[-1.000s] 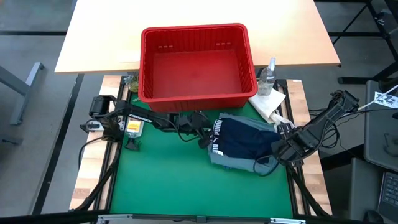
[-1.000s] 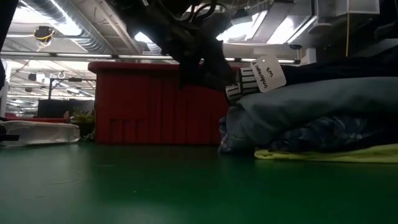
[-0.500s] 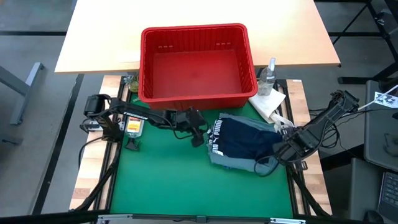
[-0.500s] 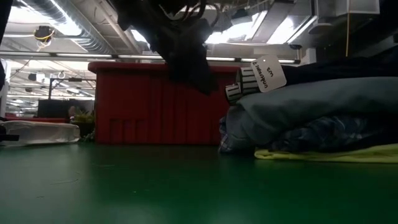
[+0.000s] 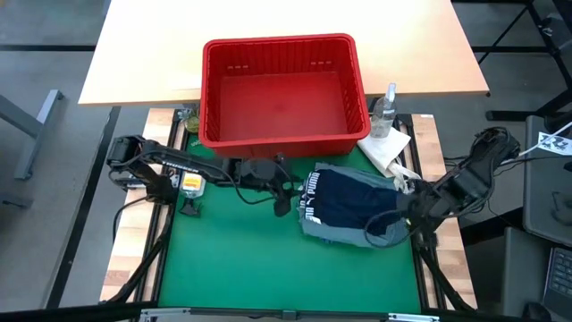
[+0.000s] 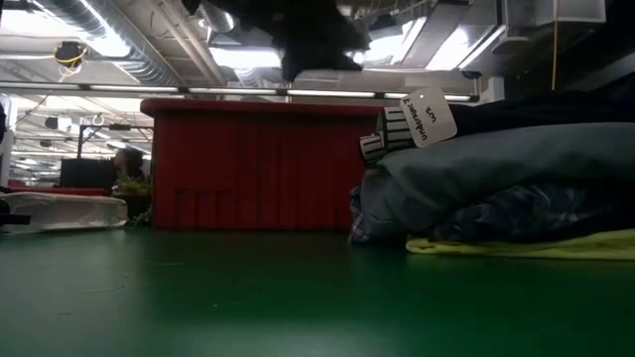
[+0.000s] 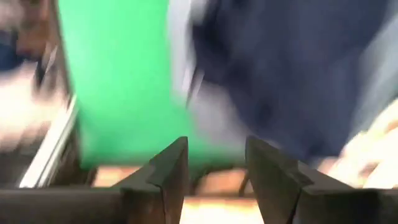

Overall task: Fold Laundry from Bin
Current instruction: Stack the dark blue underwear shorts on top of the blue pants

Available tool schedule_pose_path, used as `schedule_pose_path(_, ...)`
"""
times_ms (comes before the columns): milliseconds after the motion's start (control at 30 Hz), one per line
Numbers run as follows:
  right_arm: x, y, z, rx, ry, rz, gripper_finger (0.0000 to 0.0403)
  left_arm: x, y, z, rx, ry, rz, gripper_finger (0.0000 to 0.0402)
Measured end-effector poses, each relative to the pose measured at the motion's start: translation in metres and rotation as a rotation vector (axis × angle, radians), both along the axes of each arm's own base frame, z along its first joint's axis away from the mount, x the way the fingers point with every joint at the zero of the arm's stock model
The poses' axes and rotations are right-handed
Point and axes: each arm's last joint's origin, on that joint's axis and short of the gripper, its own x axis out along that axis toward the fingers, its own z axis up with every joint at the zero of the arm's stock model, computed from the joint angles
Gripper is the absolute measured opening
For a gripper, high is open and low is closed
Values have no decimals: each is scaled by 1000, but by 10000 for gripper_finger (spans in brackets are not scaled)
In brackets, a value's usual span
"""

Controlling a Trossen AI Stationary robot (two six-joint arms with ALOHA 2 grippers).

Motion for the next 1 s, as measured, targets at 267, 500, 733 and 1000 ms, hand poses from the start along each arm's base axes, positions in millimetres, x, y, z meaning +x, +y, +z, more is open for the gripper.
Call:
schedule_pose_path(267,32,3,15,-354,-619,-120,159,7,-30,12,-26,-166,-105,170)
schedule_pose_path(500,55,16,-15,-476,-554,20,159,23,-54,-15,2,-172,-178,170)
schedule_pose_path(733,77,17,-56,-518,-361,0,159,45,-54,-56,61,-172,-150,170)
schedule_pose_path(1000,74,9,-92,-425,57,31,159,52,-53,-102,78,-30,-143,170)
